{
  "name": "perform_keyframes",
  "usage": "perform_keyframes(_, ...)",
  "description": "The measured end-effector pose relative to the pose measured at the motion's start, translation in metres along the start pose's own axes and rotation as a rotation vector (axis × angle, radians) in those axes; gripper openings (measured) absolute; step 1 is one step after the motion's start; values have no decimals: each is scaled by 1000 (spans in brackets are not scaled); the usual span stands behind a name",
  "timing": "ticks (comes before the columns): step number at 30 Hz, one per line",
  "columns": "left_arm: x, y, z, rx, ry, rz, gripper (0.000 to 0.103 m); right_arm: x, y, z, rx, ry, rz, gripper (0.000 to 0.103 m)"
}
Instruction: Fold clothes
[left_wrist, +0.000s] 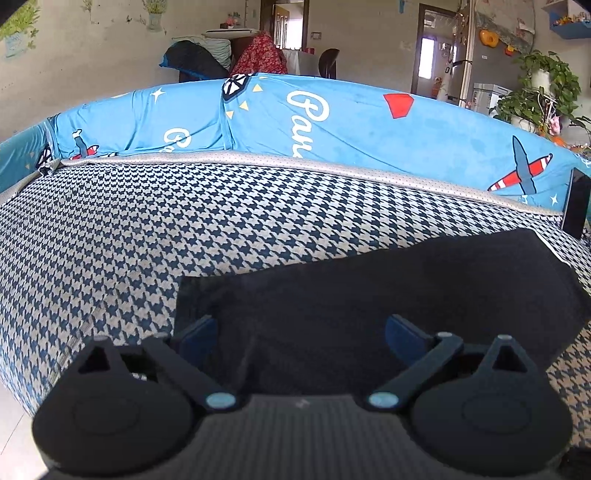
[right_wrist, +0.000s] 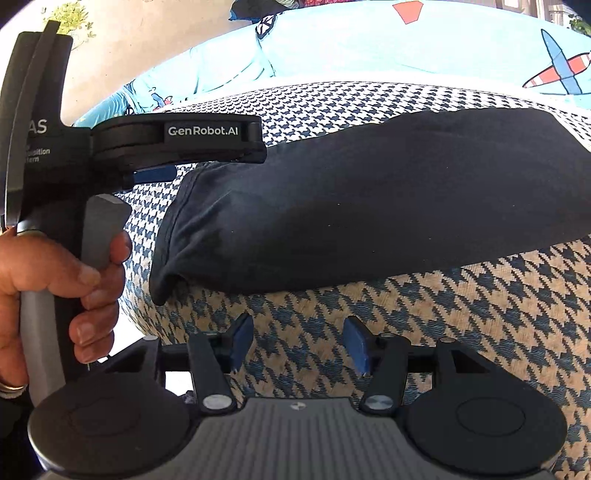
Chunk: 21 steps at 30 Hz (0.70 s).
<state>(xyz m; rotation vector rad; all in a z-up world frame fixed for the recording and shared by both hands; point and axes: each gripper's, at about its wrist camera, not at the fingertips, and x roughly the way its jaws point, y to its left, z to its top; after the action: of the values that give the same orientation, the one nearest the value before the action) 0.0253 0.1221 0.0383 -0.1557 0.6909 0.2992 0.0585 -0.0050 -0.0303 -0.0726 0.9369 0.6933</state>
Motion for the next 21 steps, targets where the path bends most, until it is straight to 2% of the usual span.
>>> perform_keyframes(5,4,-10,-2,9,26,-26,101,-1,-13,5,-35,19,-15,54)
perform_keyframes(12,12,-19,-6,16,79,-51,103,-14,-53,21,-42,-16,-71,54)
perform_keyframes(16,18,-24,-6,9,103,-60,103,-26,-80,31,-18,-55,-104,54)
perform_keyframes(21,27,-30,-5,0,129,-59,103,-41,-119,45,18,-153,-177,54)
